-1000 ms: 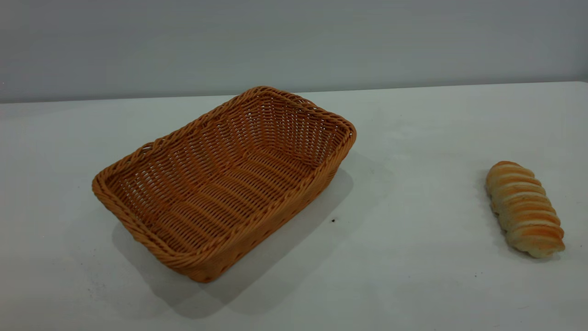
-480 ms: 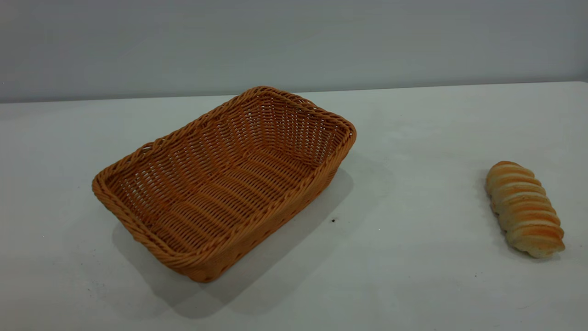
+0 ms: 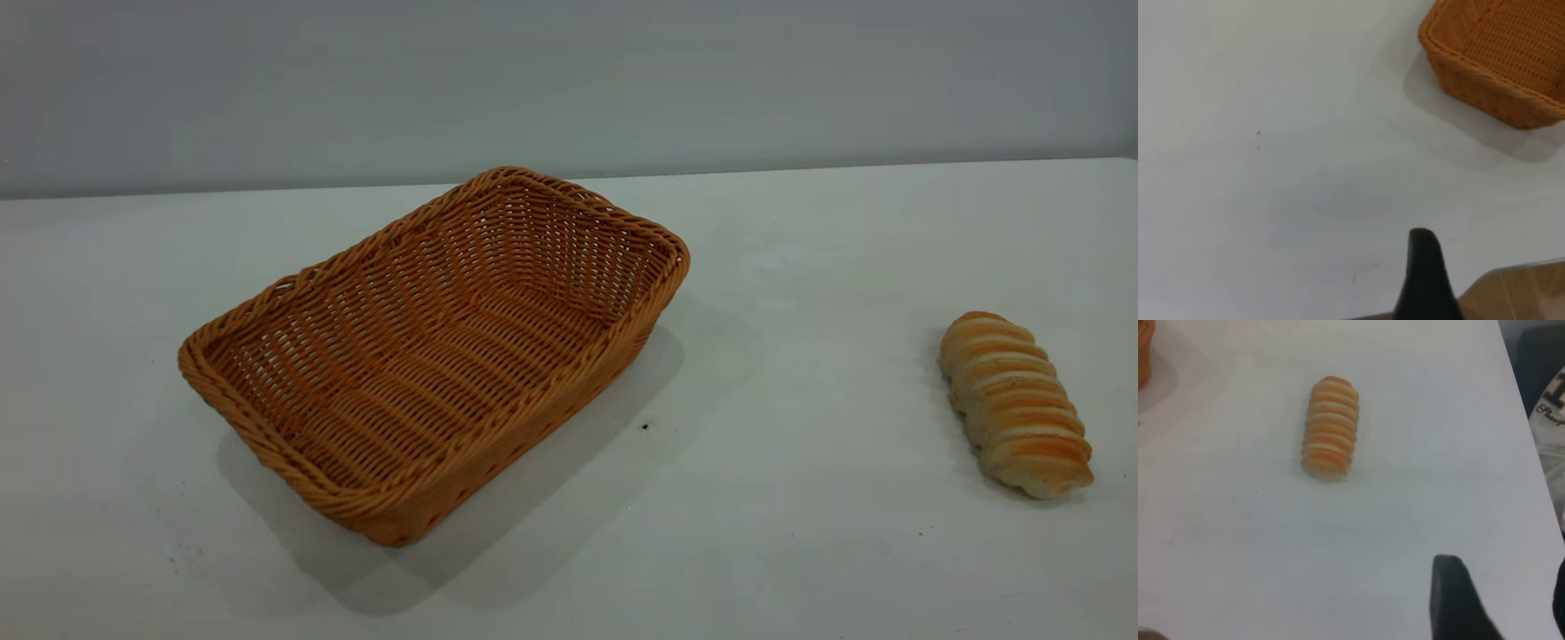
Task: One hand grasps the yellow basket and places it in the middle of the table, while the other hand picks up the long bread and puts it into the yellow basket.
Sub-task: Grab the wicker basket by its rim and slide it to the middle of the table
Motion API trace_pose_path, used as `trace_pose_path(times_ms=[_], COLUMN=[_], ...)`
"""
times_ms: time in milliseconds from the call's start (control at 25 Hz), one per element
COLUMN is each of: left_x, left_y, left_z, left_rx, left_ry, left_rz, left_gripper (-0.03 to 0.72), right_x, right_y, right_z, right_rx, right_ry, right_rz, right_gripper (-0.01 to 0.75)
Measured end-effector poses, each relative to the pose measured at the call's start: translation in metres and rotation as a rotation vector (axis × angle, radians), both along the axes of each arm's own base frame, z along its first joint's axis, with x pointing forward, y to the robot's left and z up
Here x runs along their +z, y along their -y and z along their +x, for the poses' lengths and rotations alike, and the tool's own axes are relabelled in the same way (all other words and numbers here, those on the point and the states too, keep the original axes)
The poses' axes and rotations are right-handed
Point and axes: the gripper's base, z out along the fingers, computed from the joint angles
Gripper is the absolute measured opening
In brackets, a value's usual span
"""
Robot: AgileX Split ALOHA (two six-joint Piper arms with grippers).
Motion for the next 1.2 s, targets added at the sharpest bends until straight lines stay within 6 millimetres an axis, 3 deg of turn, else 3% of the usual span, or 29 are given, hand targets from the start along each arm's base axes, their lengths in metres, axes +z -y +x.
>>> trace_pose_path(times_ms=[640,840,1000,1200], left_x=[0.0,0.0,0.0,0.0], left_y=[0.0,0.0,0.0,0.001], left_z=[0.0,0.0,0.005,0.026], left_rx=[-0.04,0.022,0.056,0.112], left_ry=[0.0,-0.011,-0.047,-0.197], left_rz=[-0.004,-0.112,-0.154,-0.18], left_gripper=[0.581,0.581,0.581,0.581], right_x=[0.0,0.011,0.028,0.043], right_y=[0.001,0.005,0.007,0.006], right_z=[0.001,0.001,0.015,0.045], right_rx=[0.073,0.021,-0.022,-0.043], right_ry=[0.004,0.061,0.063,0.013], right_rz=[-0.004,0.015,-0.006,-0.022], right_gripper=[0.393,0.393,0.393,0.393])
